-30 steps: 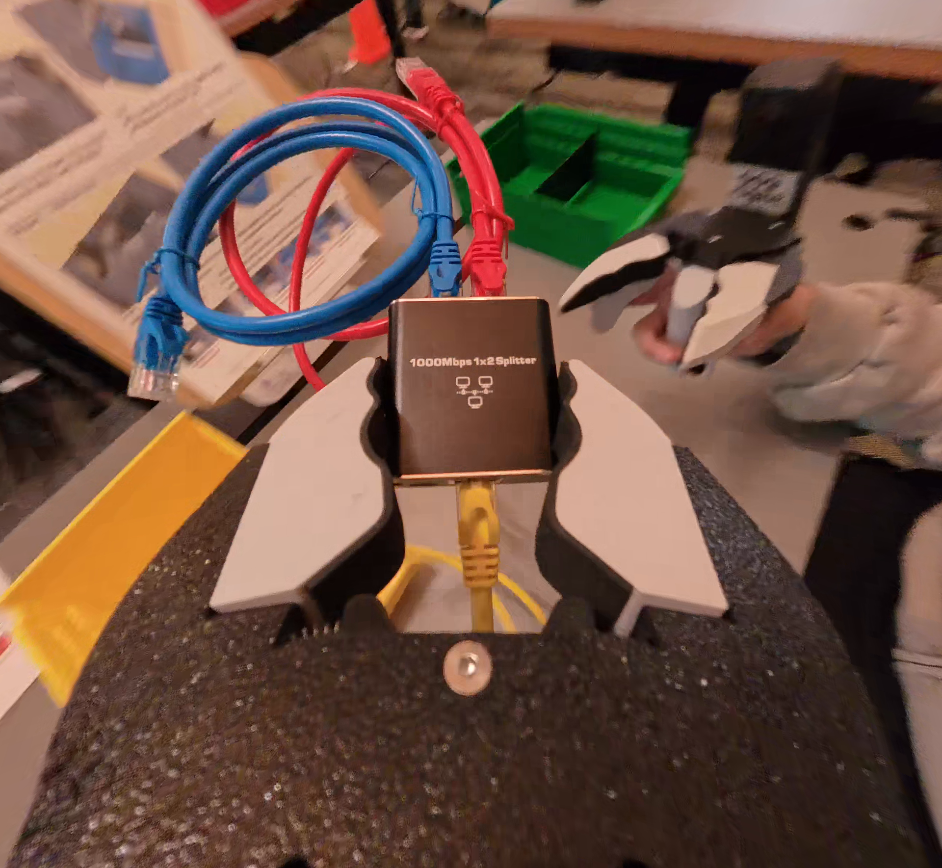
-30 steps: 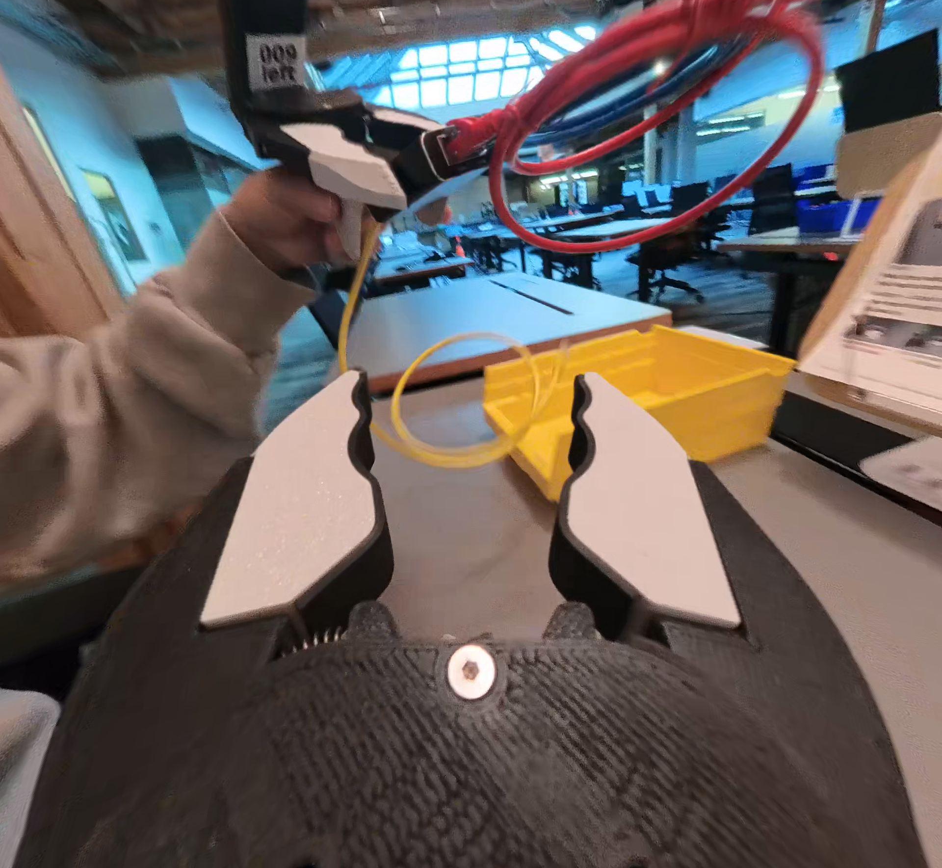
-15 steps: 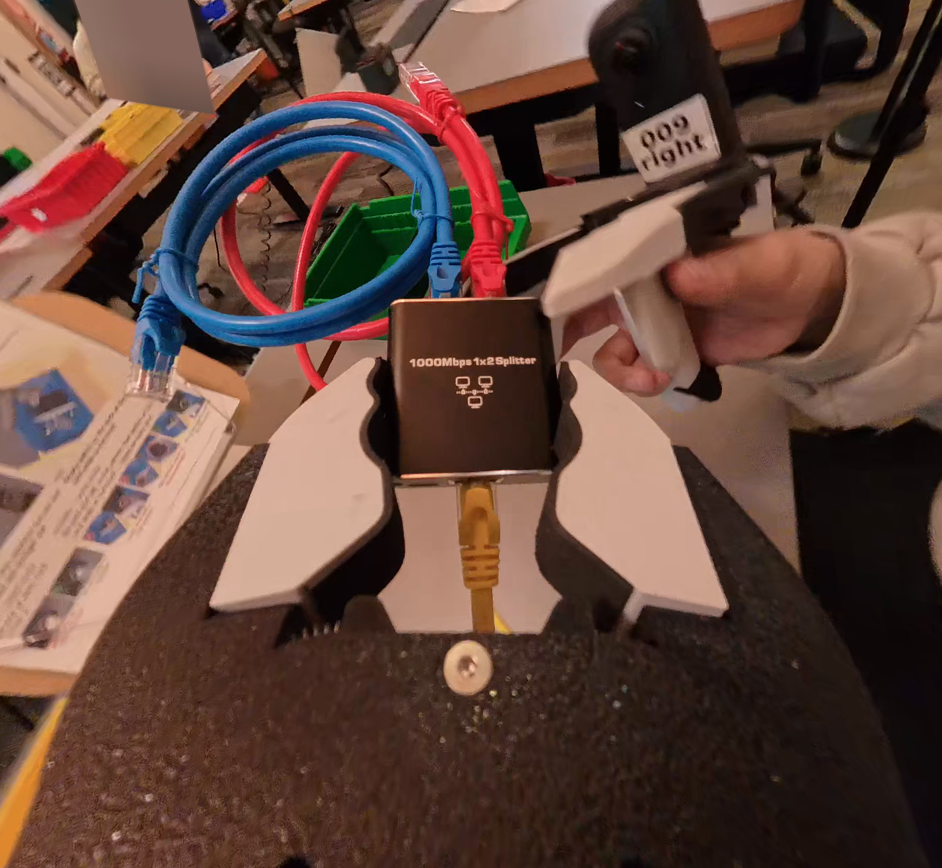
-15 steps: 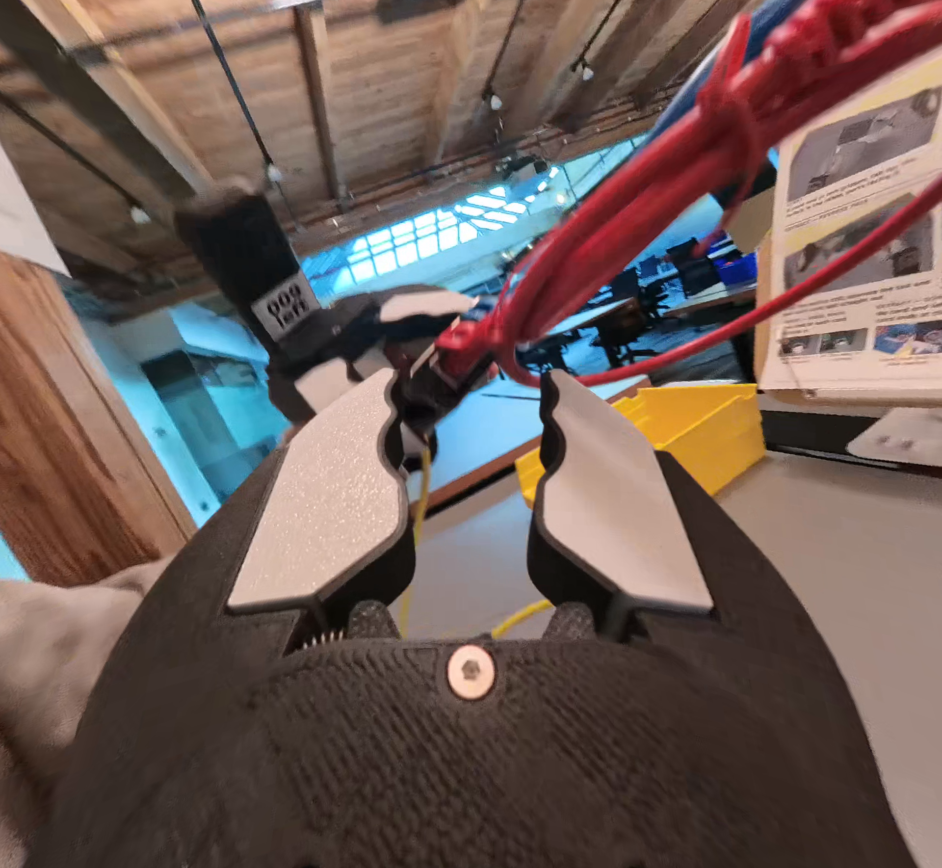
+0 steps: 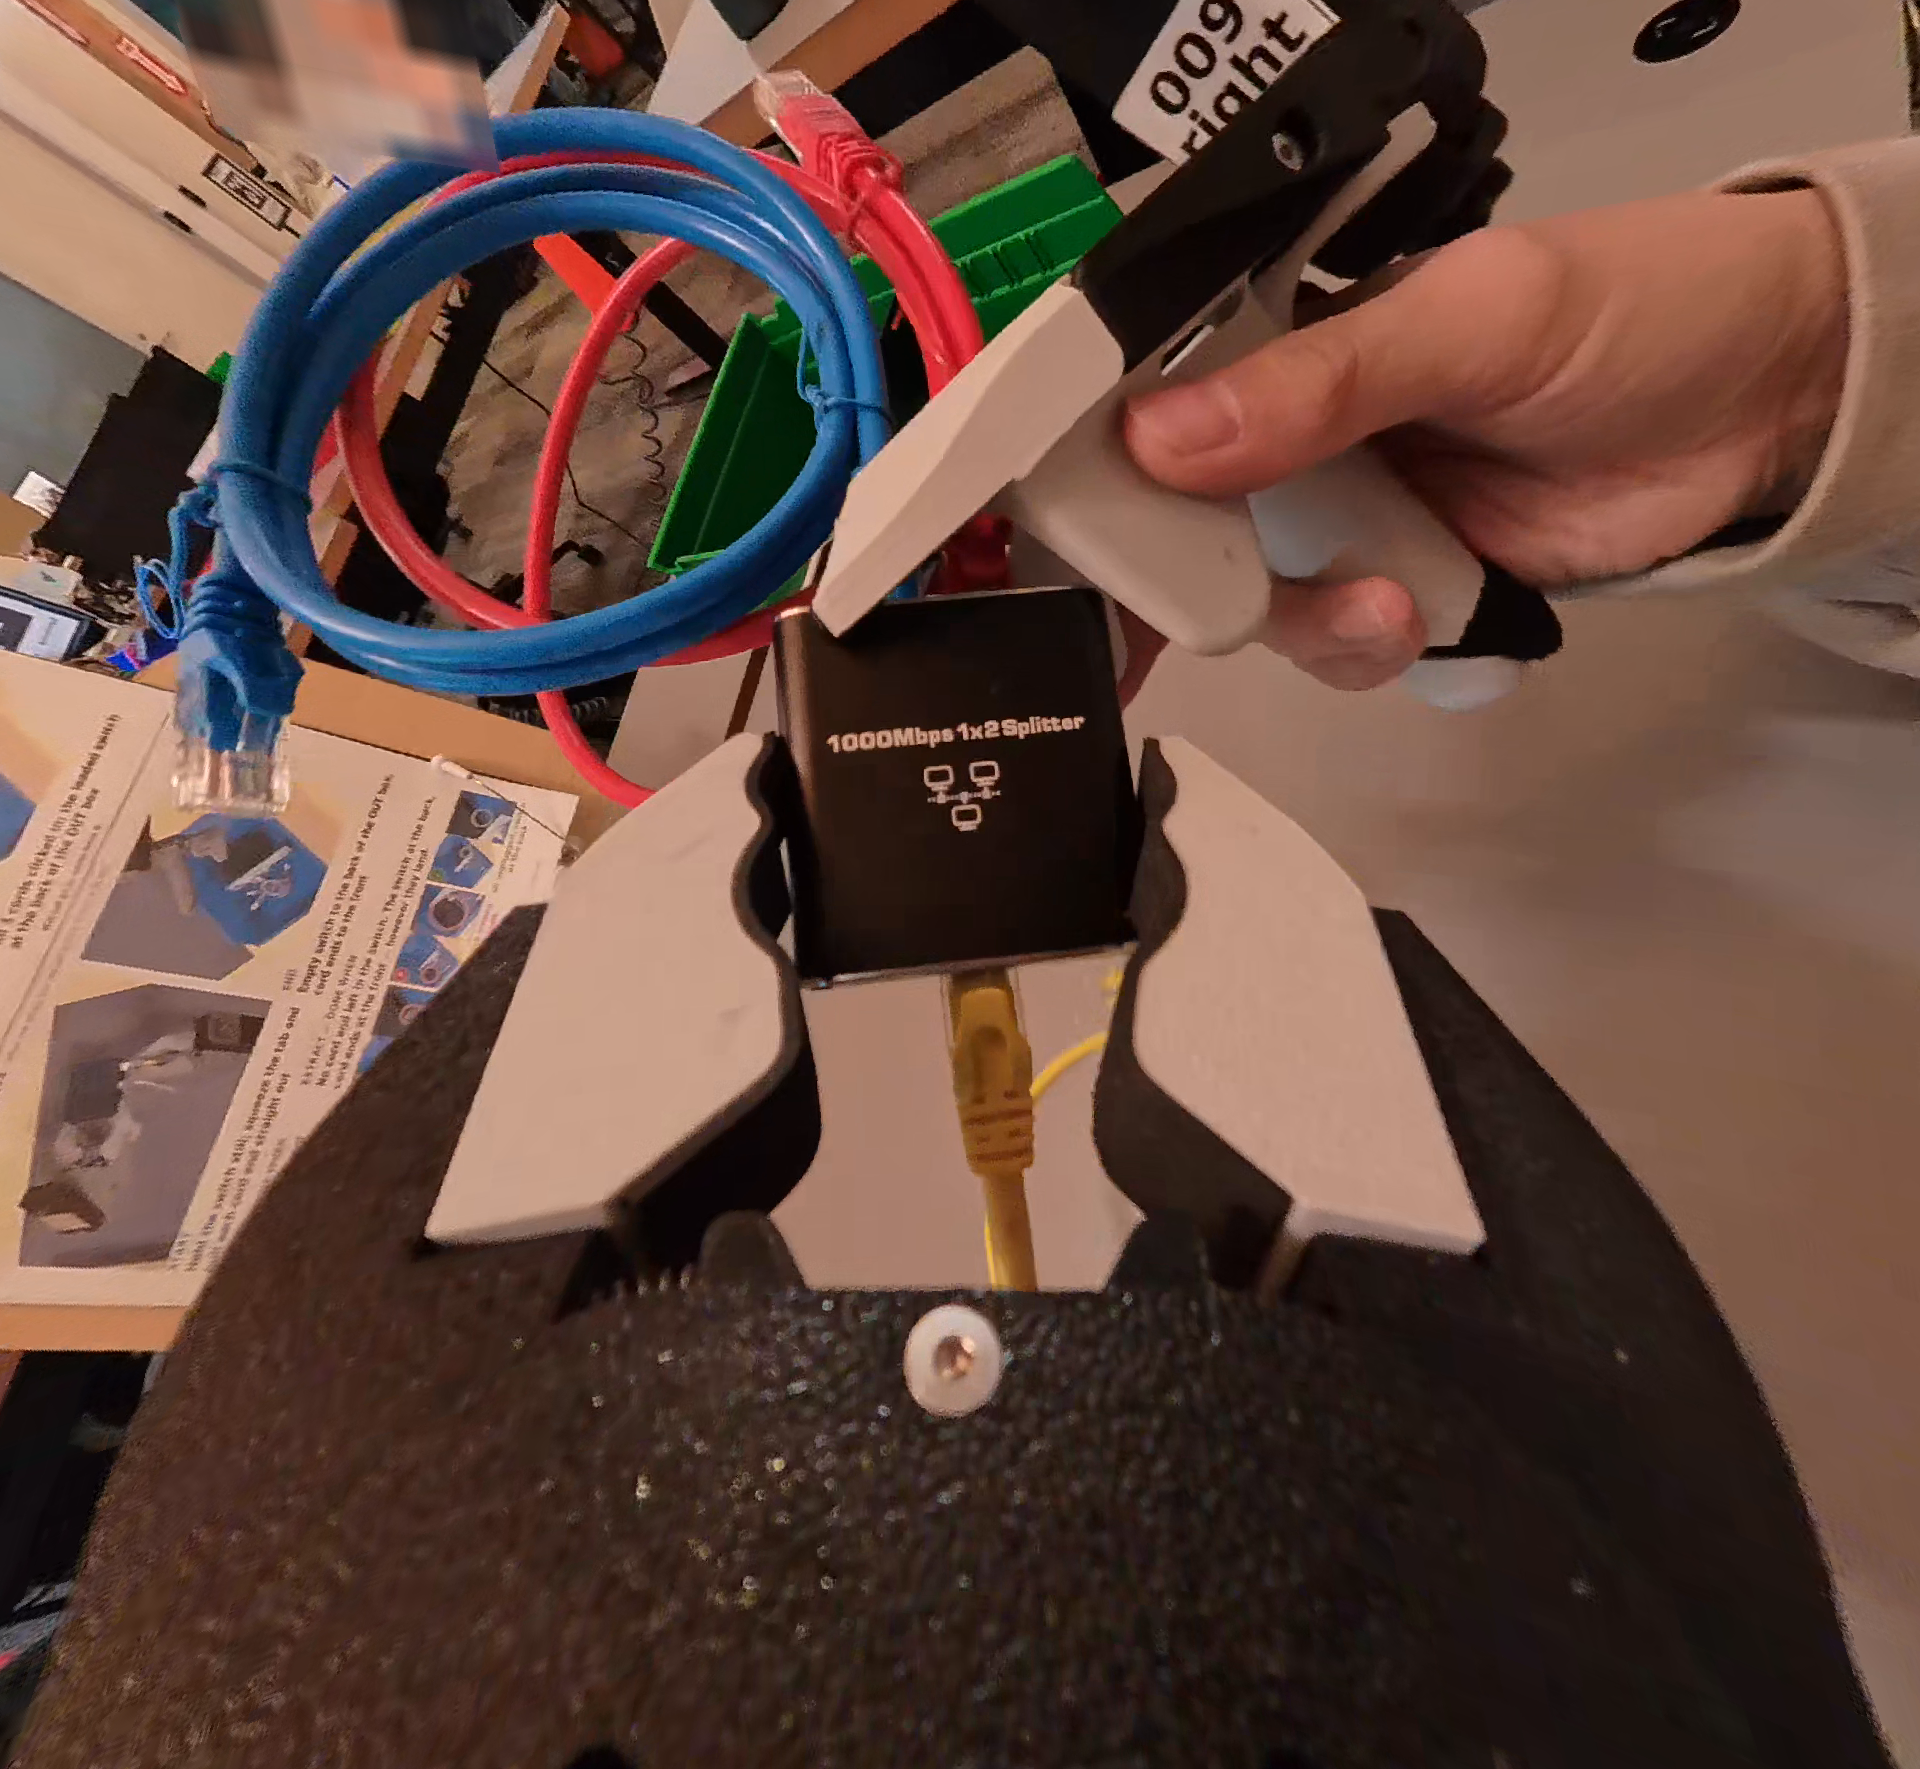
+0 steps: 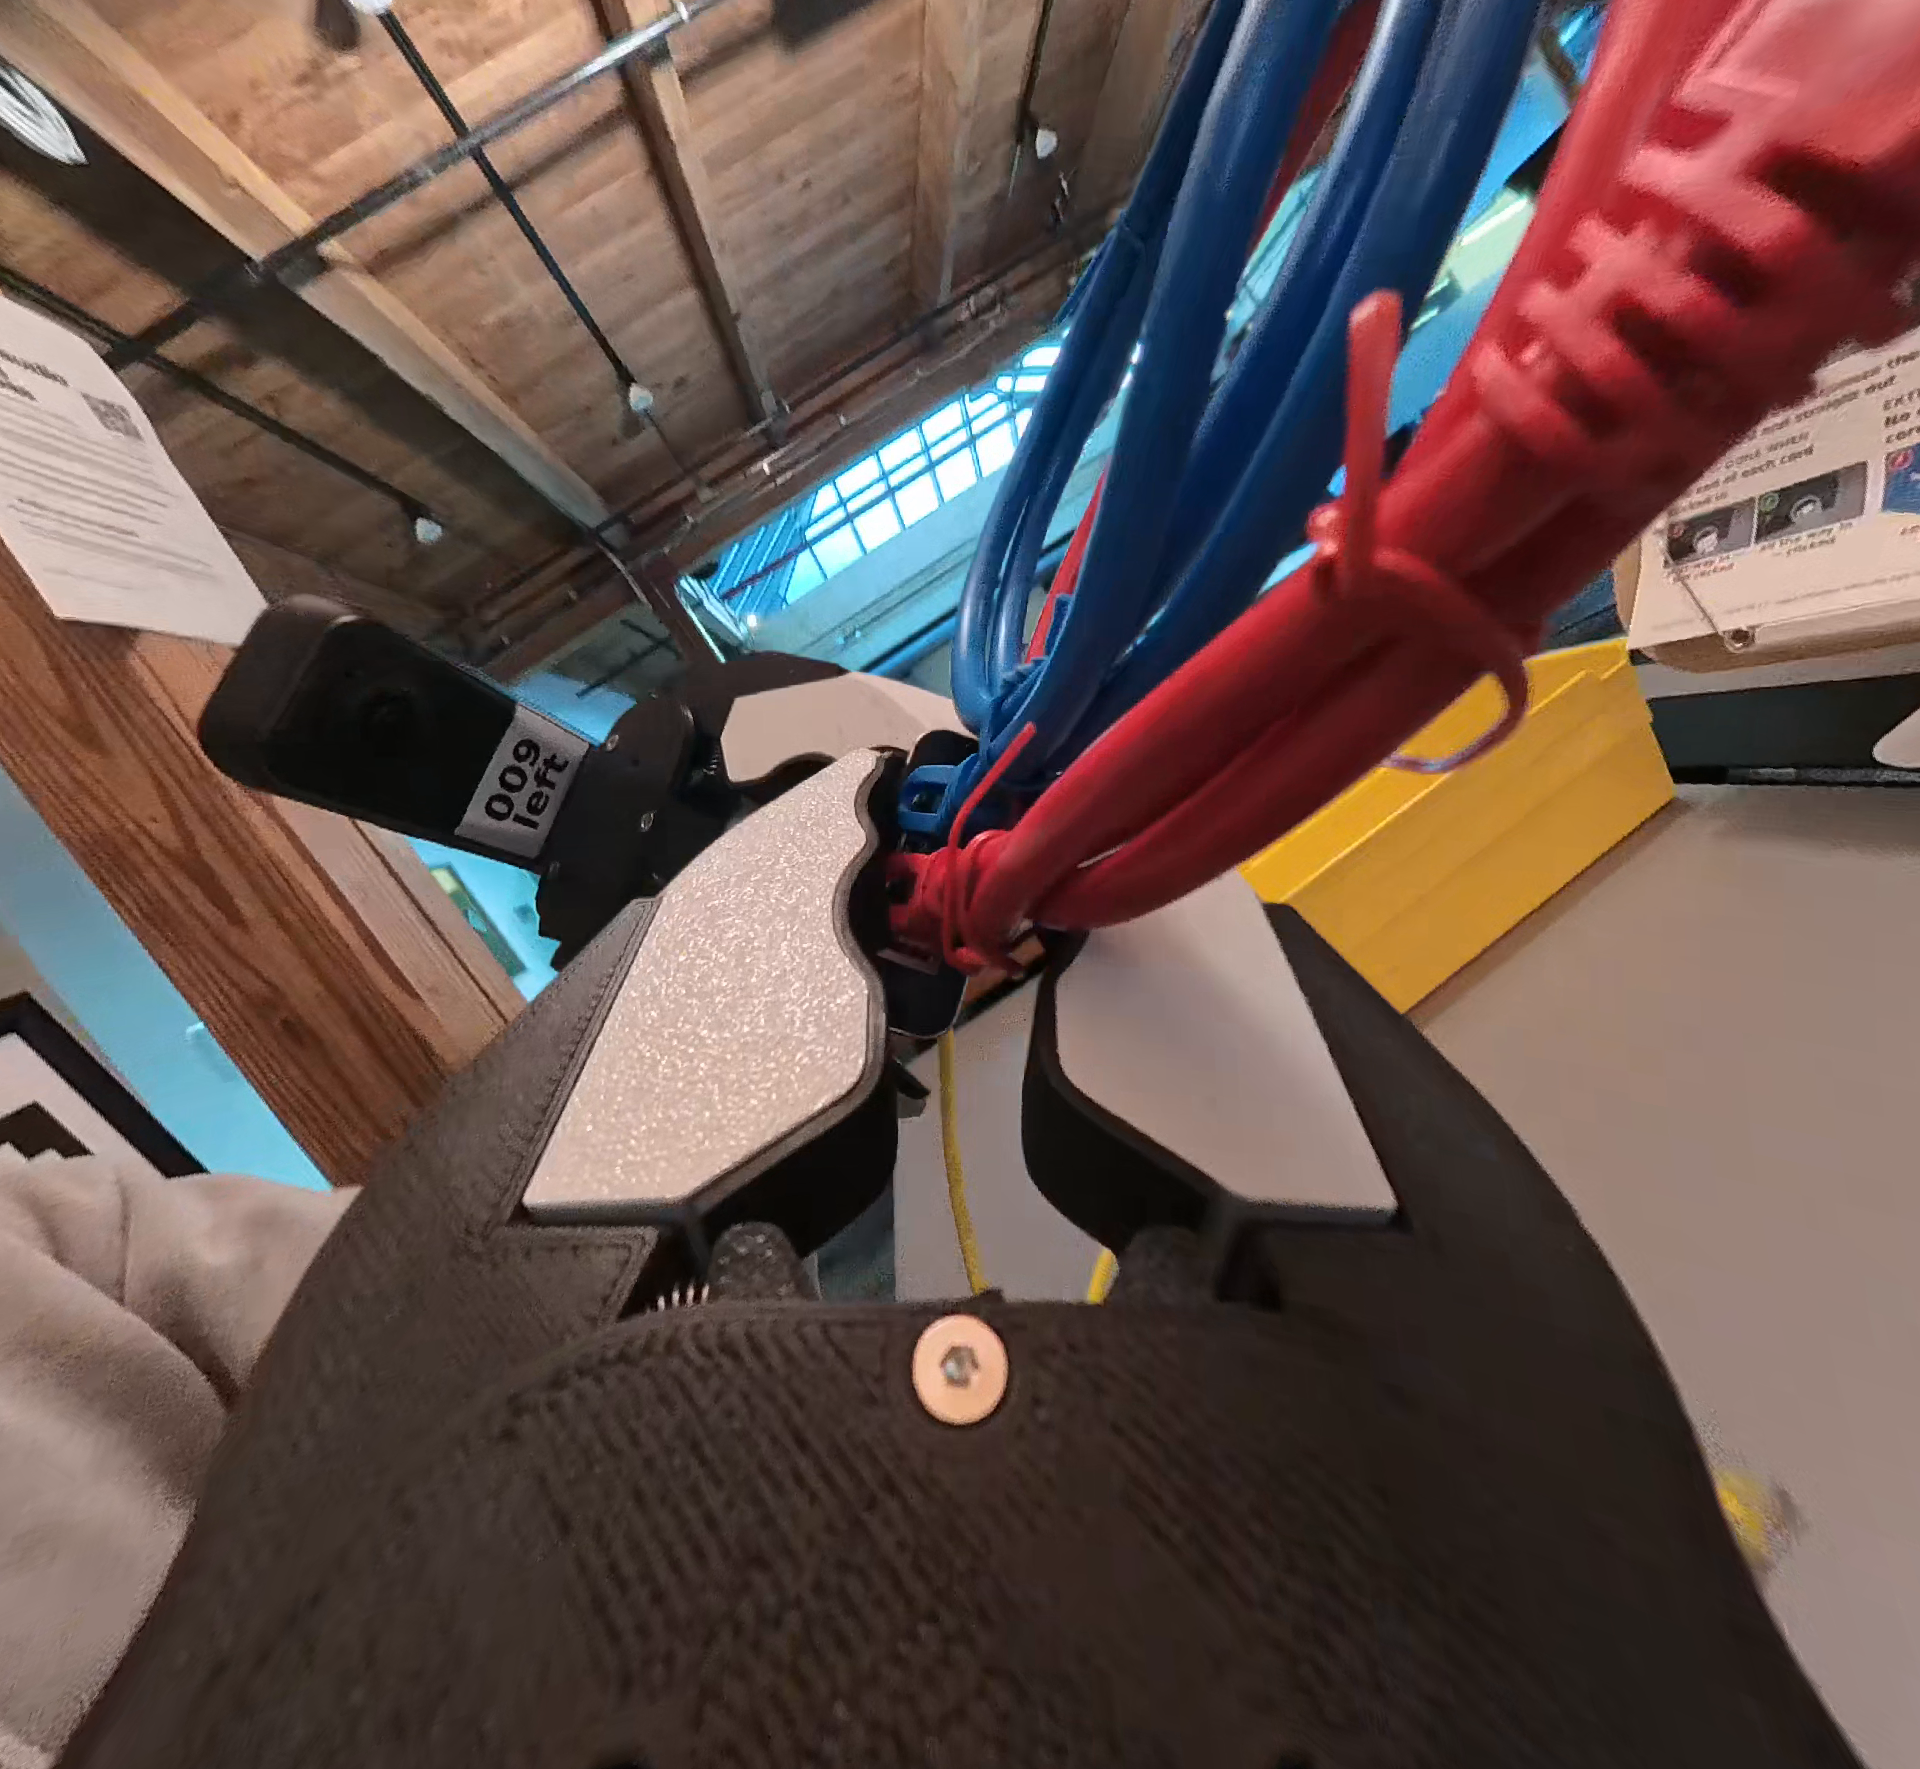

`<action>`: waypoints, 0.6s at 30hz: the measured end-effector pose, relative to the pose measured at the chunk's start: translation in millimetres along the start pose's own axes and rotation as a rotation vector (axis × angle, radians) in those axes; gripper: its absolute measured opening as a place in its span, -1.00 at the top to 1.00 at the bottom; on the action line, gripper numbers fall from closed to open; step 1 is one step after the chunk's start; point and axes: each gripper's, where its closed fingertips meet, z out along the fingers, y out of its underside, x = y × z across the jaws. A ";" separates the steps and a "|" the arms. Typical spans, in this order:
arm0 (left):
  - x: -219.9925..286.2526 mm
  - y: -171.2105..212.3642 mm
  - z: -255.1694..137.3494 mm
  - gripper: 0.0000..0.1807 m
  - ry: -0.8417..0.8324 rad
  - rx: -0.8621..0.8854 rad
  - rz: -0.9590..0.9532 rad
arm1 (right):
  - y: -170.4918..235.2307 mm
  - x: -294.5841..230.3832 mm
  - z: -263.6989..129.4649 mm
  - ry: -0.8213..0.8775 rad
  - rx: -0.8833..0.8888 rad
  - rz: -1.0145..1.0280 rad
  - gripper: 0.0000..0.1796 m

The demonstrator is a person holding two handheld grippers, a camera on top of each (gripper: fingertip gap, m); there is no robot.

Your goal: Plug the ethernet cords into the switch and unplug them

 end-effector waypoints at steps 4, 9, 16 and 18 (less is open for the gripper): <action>5.0 0.9 -8.2 0.29 0.034 0.033 -0.043 | 3.2 1.7 -1.2 0.009 -0.075 -0.051 0.74; 4.6 5.7 -29.2 0.32 0.130 0.055 -0.162 | 7.3 1.0 -12.3 -0.013 -0.209 -0.147 0.74; 23.6 15.8 -26.5 0.34 0.270 0.048 -0.275 | -4.6 0.3 -19.4 -0.042 -0.168 -0.101 0.74; 14.9 11.2 -13.9 0.28 0.162 0.085 -0.324 | -6.2 4.0 -15.7 -0.030 -0.118 -0.050 0.74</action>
